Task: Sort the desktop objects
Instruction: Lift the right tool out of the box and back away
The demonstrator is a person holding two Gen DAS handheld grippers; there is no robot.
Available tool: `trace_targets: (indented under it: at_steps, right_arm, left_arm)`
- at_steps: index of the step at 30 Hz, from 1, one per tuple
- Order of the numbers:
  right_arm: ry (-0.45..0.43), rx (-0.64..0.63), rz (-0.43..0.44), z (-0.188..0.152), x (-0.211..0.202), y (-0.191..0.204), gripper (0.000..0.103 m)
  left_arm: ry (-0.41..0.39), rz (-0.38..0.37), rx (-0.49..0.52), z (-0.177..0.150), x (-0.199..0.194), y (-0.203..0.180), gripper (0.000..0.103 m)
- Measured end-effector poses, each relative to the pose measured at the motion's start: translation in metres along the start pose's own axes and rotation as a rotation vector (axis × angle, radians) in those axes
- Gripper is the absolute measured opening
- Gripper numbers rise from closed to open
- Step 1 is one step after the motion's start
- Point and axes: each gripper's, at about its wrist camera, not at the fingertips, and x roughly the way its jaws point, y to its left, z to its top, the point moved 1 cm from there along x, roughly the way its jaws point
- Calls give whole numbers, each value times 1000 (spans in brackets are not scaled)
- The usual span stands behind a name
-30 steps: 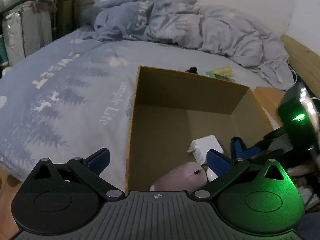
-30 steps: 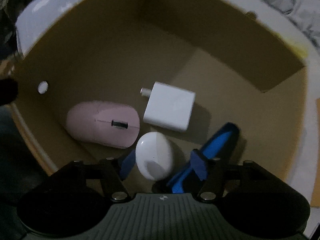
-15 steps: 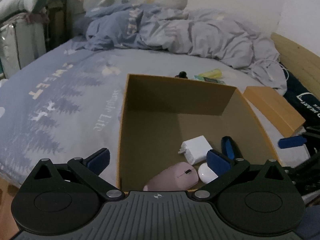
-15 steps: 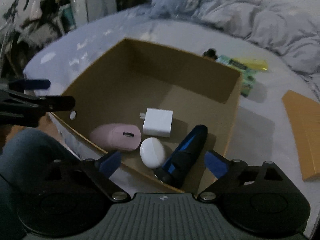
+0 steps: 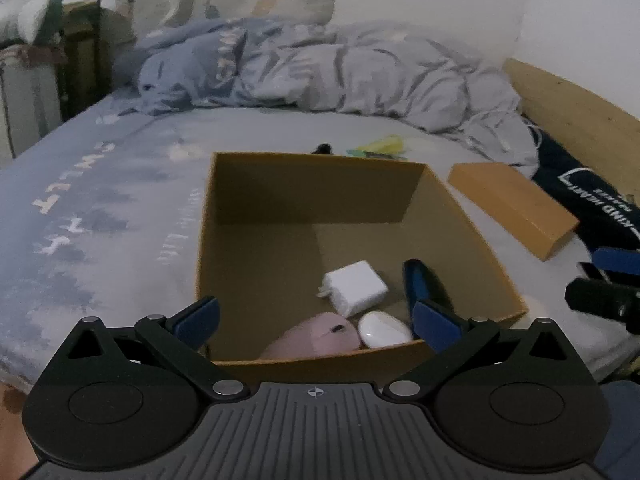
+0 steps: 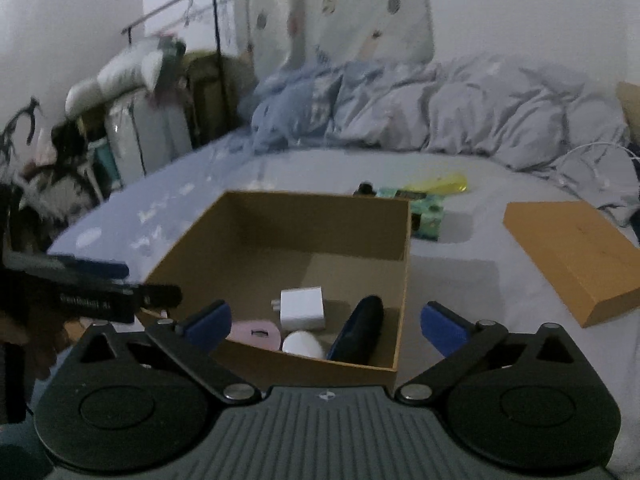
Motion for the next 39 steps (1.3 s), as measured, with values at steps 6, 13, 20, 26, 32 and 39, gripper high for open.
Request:
trace_targets:
  at_steps: [6, 13, 20, 26, 32, 39]
  right_arm:
    - [-78, 26, -13, 2, 1, -19, 103]
    - [-74, 59, -62, 2, 10, -32, 103]
    - [-62, 87, -65, 8, 21, -37, 103]
    - [-39, 95, -45, 7, 31, -37, 103]
    - [-13, 107, -31, 5, 39, -40, 103]
    - [27, 126, -34, 0, 49, -44, 103]
  left_arm:
    - [-12, -32, 27, -8, -5, -7, 103]
    - [-2, -42, 47, -15, -4, -13, 103]
    - [24, -51, 27, -18, -2, -9, 103]
    - [38, -50, 5, -20, 3, -1, 103]
    - [58, -38, 0, -23, 9, 2, 103]
    - [92, -38, 10, -31, 18, -2, 103]
